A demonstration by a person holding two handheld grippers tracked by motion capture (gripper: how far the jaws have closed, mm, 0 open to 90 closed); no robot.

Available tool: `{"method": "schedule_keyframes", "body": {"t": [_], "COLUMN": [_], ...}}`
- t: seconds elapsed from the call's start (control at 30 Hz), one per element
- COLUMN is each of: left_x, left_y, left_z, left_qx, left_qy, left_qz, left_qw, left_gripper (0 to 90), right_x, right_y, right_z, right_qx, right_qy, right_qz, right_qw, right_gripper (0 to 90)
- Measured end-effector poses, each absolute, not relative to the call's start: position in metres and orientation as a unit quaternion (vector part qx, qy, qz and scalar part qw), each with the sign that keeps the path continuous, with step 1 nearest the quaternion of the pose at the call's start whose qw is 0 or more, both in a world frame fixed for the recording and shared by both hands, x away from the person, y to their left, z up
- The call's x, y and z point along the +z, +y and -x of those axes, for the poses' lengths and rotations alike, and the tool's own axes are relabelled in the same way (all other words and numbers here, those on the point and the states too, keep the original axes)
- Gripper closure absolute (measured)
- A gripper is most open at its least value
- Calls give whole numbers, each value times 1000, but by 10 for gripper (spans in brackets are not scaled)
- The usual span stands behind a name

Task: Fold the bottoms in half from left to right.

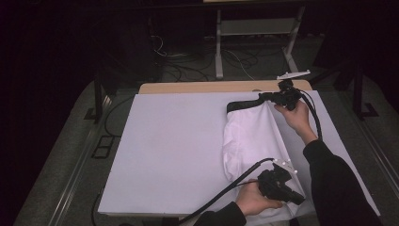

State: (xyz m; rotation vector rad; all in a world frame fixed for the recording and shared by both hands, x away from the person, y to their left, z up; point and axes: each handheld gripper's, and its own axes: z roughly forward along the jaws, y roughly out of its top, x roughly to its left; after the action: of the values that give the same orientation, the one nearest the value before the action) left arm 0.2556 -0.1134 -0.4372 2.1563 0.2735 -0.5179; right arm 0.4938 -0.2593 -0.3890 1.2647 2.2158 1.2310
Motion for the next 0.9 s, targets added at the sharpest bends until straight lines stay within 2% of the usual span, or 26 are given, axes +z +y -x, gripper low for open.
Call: {"method": "schedule_keyframes", "body": {"t": [0.57, 0.6, 0.67, 0.8, 0.9], "left_x": [-455, -456, -455, -452, -448], "left_y": [-139, -141, -142, -139, -134], "left_z": [-259, -259, -257, -254, -254], "left_qx": [-208, -209, -209, -187, -183], "left_qy": [131, 134, 134, 131, 135], "left_qz": [-876, -872, -867, -866, -861], "left_qw": [416, 421, 432, 445, 454], "left_gripper": [872, 817, 619, 385, 279], "right_x": [-401, -401, -401, -401, -399], "right_y": [-269, -269, -270, -273, -274], "right_z": [-491, -491, -491, -488, -486], "right_qx": [431, 431, 437, 449, 455], "right_qy": [774, 774, 770, 759, 760], "right_qz": [-438, -438, -443, -450, -443], "right_qw": [152, 151, 141, 142, 135], "right_gripper": [849, 842, 796, 553, 397]}}
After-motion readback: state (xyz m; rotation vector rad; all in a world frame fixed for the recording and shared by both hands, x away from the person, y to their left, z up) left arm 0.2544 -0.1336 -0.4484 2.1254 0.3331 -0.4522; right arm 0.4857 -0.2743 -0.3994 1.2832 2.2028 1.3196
